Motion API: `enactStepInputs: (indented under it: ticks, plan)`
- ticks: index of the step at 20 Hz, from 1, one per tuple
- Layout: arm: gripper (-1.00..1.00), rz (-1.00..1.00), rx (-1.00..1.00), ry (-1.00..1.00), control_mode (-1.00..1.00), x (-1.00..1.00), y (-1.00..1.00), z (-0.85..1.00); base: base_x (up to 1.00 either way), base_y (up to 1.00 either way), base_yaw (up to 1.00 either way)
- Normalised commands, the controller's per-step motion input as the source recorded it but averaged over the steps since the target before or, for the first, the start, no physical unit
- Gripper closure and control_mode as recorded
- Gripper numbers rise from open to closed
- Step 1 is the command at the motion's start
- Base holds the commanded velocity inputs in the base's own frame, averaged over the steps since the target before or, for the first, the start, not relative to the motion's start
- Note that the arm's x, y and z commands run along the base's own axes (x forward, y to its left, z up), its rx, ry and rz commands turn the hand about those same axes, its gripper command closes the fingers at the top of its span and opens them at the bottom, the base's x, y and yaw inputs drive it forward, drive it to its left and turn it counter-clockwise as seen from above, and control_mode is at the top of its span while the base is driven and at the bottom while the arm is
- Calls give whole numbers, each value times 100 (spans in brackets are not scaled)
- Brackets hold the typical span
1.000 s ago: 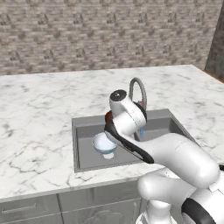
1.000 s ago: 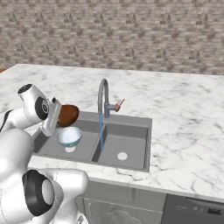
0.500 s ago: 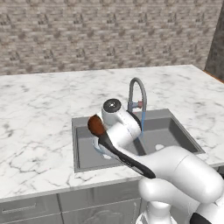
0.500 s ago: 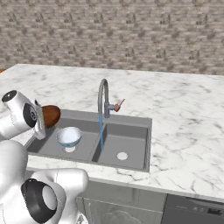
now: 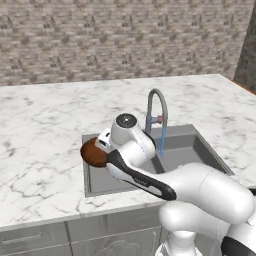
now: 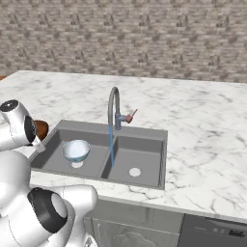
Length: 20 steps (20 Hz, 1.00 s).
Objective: Rinse each bowl for a few seconds and place them down in the sink or on the counter.
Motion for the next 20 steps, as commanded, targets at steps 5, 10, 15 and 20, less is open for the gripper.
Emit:
enactStepInputs:
  ticks: [5,10,15,20]
  plan:
    - [100,30,-7,8,-100,-1,51,0,0,0,0]
    - [100,21,-11,4,-100,0,44,0,0,0,0]
    - [100,20,-9,0,-100,-1,32,-8,0,0,0]
    - [100,19,-8,0,-100,0,24,-19,0,0,0]
